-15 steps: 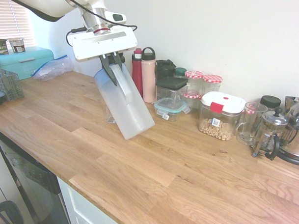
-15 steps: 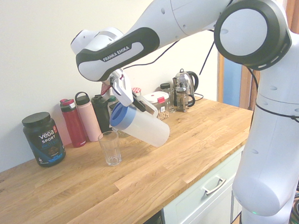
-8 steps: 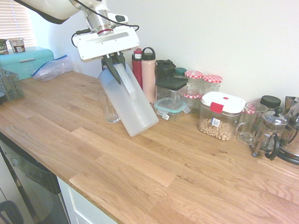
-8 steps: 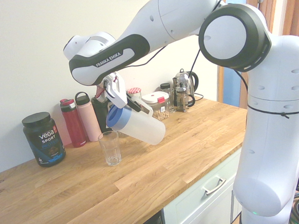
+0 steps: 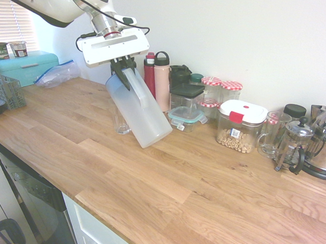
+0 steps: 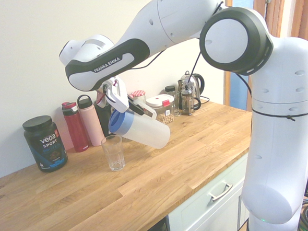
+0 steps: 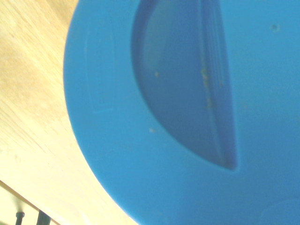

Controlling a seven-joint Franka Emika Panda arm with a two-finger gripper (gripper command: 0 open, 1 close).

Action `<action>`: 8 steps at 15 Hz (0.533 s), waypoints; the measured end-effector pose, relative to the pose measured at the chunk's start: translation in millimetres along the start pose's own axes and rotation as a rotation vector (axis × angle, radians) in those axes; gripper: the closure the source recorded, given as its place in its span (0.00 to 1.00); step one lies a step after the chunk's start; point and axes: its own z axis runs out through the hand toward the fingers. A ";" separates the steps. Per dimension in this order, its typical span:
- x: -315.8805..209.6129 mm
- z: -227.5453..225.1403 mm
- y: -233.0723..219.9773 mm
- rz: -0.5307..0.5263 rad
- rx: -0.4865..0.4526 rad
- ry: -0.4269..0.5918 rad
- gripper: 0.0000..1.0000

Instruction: Pour me some water

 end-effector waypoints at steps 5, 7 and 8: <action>1.9 0.8 -1.0 -0.006 0.008 -0.006 1.00; -3.8 -5.5 15.8 0.026 0.059 0.018 1.00; -10.6 -10.2 31.4 0.055 0.105 0.041 1.00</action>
